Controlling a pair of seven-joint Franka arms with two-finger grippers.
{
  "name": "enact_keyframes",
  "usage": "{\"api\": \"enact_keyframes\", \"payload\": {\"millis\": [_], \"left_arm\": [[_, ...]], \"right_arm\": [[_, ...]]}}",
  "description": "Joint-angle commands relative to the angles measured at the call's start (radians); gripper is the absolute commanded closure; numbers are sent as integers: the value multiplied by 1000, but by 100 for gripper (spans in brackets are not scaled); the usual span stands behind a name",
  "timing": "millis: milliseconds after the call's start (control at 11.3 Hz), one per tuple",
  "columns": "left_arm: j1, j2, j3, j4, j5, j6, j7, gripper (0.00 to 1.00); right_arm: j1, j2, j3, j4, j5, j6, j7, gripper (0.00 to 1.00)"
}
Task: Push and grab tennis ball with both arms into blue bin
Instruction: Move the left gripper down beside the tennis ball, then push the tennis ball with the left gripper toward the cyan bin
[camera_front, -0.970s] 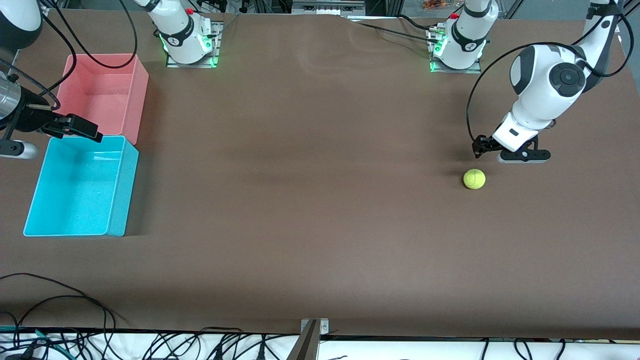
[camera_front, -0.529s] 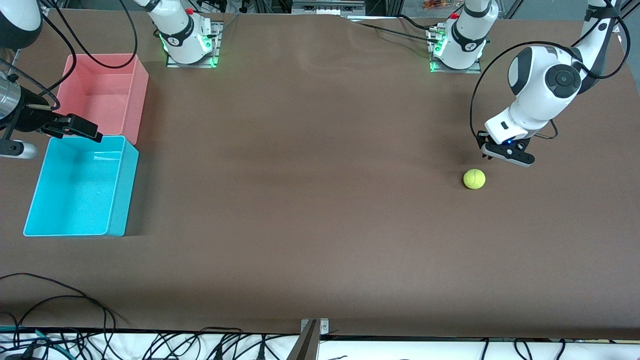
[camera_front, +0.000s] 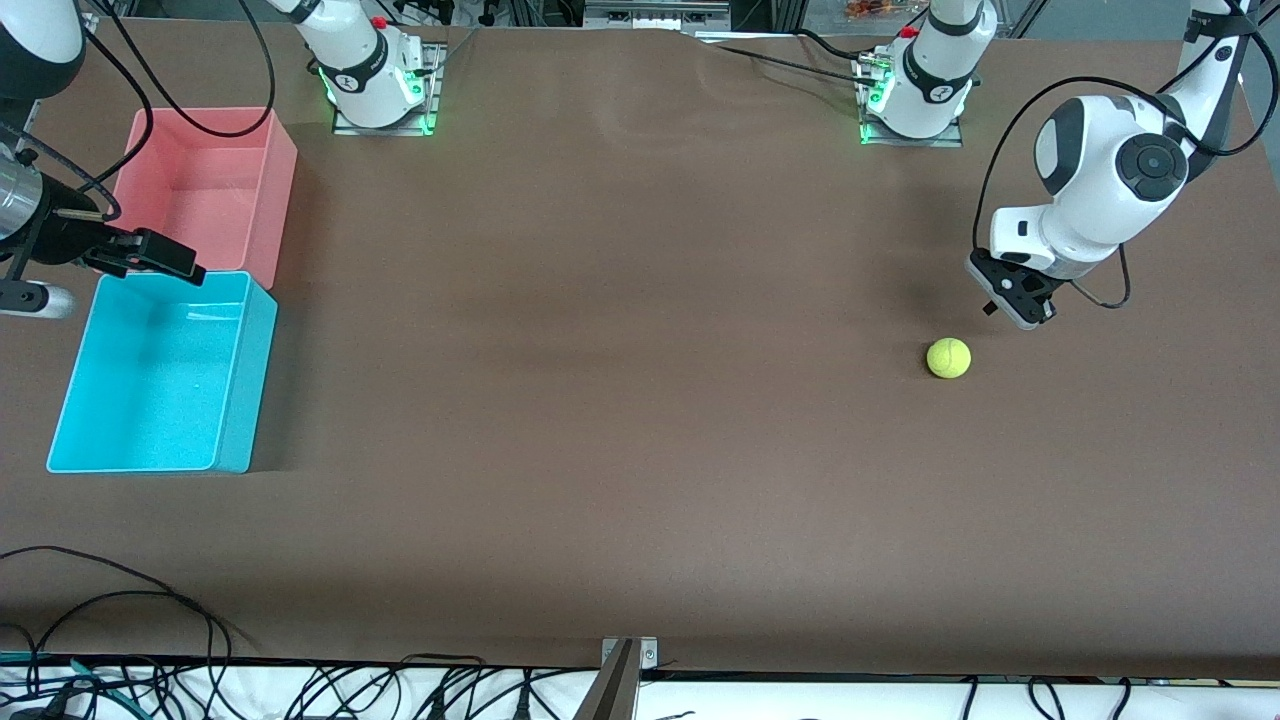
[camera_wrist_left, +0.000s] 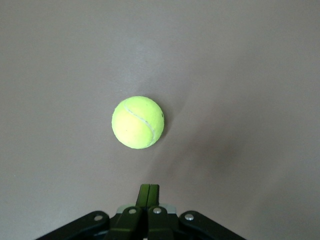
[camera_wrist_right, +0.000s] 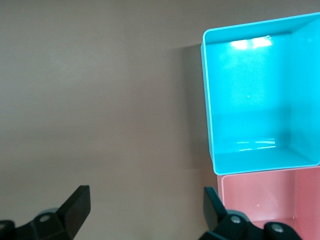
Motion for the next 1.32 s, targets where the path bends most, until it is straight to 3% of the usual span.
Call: {"api": "enact_keyframes", "payload": {"millis": [0,441,1234], "left_arm": [[2,70,20,11,11,44,153,100],[37,159,69,53,-7,118,415,100],[40,280,64,131,-20,159,501,100]], "right_arm": [[1,17,3,23,21,-7,-11,0],[8,17,0,23,48,-7,-13,0],[10,17,0,23,45,-12,-8,0]]}}
